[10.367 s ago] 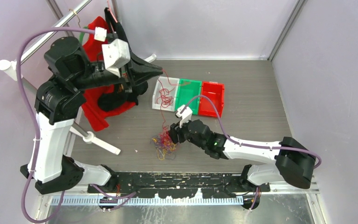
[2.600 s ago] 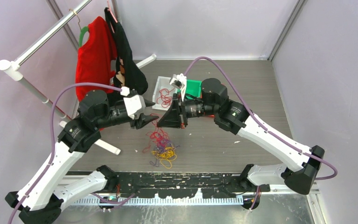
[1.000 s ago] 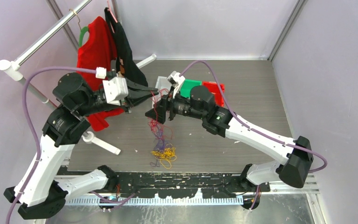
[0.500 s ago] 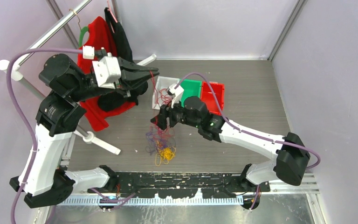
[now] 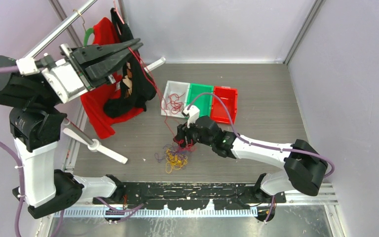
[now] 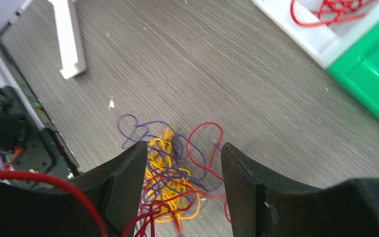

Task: Untangle the cables
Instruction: Untie the cable.

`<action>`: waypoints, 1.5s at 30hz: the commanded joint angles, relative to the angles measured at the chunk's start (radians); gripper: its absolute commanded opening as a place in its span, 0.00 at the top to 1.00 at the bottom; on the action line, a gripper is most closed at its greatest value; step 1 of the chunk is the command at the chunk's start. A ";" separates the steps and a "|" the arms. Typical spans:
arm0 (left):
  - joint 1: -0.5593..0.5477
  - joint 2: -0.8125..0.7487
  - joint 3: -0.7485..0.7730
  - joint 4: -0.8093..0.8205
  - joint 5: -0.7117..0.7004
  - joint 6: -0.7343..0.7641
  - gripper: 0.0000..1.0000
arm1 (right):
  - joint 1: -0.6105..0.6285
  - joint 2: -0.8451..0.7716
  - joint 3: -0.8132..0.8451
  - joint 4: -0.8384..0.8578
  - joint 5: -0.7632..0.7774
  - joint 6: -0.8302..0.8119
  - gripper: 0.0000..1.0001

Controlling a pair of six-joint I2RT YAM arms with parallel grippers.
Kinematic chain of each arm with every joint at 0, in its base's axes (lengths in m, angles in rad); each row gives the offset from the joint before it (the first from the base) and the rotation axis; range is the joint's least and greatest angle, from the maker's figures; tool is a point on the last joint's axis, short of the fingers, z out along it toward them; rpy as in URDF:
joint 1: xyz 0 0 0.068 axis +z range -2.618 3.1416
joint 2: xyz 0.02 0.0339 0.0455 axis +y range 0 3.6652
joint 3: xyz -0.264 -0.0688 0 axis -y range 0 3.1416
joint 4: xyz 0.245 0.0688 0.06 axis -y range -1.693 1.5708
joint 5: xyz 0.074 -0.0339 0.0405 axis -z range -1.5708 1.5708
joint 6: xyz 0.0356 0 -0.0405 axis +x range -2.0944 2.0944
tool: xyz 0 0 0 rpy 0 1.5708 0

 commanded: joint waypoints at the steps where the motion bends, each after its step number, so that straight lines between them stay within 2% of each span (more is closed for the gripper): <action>1: -0.004 -0.003 0.029 0.169 -0.071 0.193 1.00 | 0.002 -0.023 -0.048 0.036 0.067 -0.029 0.37; 9: -0.004 0.045 0.027 0.462 -0.152 0.396 1.00 | 0.001 -0.058 -0.125 0.057 0.103 -0.025 0.34; 16: -0.004 0.142 0.126 0.698 -0.240 0.494 1.00 | 0.001 -0.066 -0.182 0.088 0.118 -0.013 0.31; 19: -0.003 0.154 0.173 0.593 -0.225 0.477 1.00 | 0.002 -0.083 -0.196 0.089 0.119 -0.015 0.28; 23: -0.004 0.123 0.093 0.661 -0.206 0.485 1.00 | 0.002 -0.124 -0.214 0.080 0.130 -0.027 0.23; 28: -0.004 0.106 0.103 0.528 -0.202 0.404 1.00 | 0.001 -0.219 -0.200 0.061 0.112 -0.016 0.17; 36: -0.003 -0.025 -0.129 0.445 -0.135 0.357 1.00 | 0.002 -0.344 -0.010 -0.035 0.068 -0.019 0.12; 45: -0.003 -0.084 -0.294 0.410 -0.120 0.327 1.00 | 0.000 -0.325 0.182 -0.109 0.052 -0.097 0.12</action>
